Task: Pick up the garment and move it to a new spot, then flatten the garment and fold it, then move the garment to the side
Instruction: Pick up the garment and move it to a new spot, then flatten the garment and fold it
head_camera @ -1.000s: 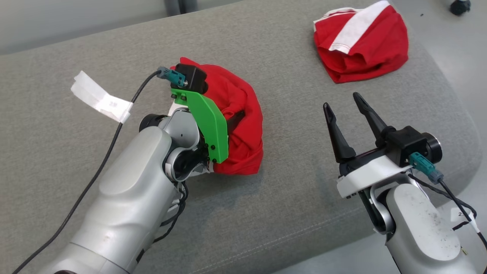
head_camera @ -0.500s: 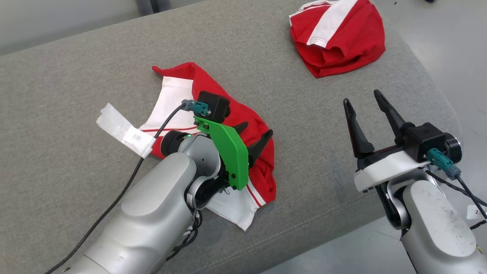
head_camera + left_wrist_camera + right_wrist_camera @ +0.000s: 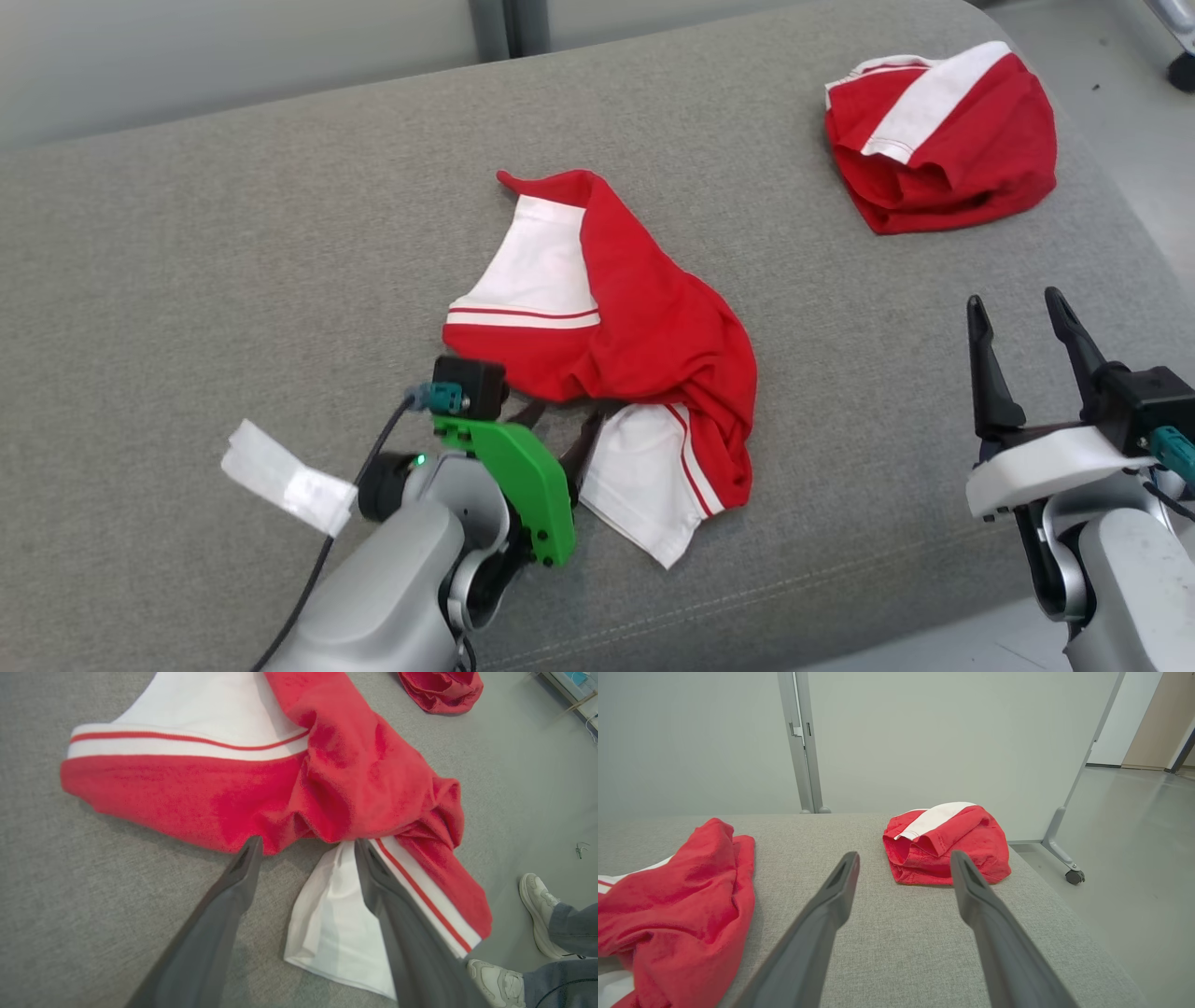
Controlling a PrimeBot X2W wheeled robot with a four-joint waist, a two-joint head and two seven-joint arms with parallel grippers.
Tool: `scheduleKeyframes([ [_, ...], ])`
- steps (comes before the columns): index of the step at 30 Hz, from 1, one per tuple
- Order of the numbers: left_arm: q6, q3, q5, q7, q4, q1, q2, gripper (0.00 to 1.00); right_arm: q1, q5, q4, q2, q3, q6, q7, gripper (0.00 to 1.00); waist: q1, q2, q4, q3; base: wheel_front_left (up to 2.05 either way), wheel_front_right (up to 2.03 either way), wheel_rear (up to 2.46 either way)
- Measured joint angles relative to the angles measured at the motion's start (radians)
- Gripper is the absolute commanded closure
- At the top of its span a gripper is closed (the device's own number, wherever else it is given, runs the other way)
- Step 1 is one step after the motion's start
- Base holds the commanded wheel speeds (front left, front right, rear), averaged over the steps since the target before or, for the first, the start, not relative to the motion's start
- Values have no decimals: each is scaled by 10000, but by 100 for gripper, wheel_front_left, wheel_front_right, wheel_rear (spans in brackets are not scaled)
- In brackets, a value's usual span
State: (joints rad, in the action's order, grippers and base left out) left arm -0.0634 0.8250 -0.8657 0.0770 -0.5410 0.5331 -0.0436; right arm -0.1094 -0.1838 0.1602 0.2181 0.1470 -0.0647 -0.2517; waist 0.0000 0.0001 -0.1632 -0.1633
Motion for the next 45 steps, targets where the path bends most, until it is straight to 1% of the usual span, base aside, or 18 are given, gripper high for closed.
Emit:
scheduleKeyframes([
  [2,0,-4,-165,-73,-2,-479,-10,0,248,-25,-79,31,-128,-75,0,0,0,0,196,119,0,0,0],
  [4,-75,-21,-221,-171,-2,-779,-6,0,439,-27,-146,38,-184,-75,0,0,0,0,387,221,0,0,0],
  [7,-90,-125,-529,-249,2,-1023,-8,0,573,-44,-259,21,-155,-73,0,0,0,0,641,337,0,0,0],
  [12,-92,-134,-552,-387,-4,-1220,-8,0,573,-44,-420,-17,27,-58,-2,0,0,0,831,476,0,0,0],
  [15,-81,-130,-688,-430,67,-1240,-8,0,572,-38,-495,-19,136,42,0,0,0,0,768,464,0,0,0],
  [22,33,84,-740,-362,211,-1240,-4,0,574,-38,-587,12,125,44,-2,0,0,0,544,371,0,0,0],
  [28,33,136,-742,-339,234,-1236,0,0,577,-38,-654,12,102,44,-2,0,0,0,395,273,0,0,0],
  [31,121,211,-755,-249,161,-1226,0,0,582,-40,-683,12,0,42,0,0,0,0,336,226,0,0,0],
  [34,190,213,-857,-234,63,-1224,0,0,583,-40,-715,2,-12,42,0,0,0,0,303,193,0,0,0],
  [35,192,211,-1087,-203,13,-1221,0,0,583,-40,-732,-4,-4,42,-2,0,0,0,278,167,0,0,0],
  [38,192,163,-1143,-222,-63,-1210,2,0,580,-40,-734,-15,56,77,-2,0,0,0,230,127,0,0,0],
  [39,192,146,-1160,-265,-82,-1199,-2,7,579,-42,-736,-42,88,119,0,0,0,0,204,112,0,0,0],
  [40,198,150,-1162,-265,-107,-1178,-2,23,579,-42,-736,-75,105,125,-2,0,0,0,175,97,0,0,0],
  [41,238,157,-1179,-265,-111,-1168,-2,52,579,-42,-736,-98,100,130,-2,0,0,0,152,82,0,0,0],
  [43,293,207,-1246,-261,-136,-1124,4,87,579,-59,-736,-105,94,134,-2,0,0,0,122,60,0,0,0],
  [44,295,211,-1258,-261,-163,-1105,4,100,578,-94,-736,-117,94,134,-2,0,0,0,109,54,0,0,0],
  [45,318,228,-1258,-255,-219,-1085,4,100,578,-104,-734,-127,94,134,-2,0,0,0,96,50,0,0,0],
])
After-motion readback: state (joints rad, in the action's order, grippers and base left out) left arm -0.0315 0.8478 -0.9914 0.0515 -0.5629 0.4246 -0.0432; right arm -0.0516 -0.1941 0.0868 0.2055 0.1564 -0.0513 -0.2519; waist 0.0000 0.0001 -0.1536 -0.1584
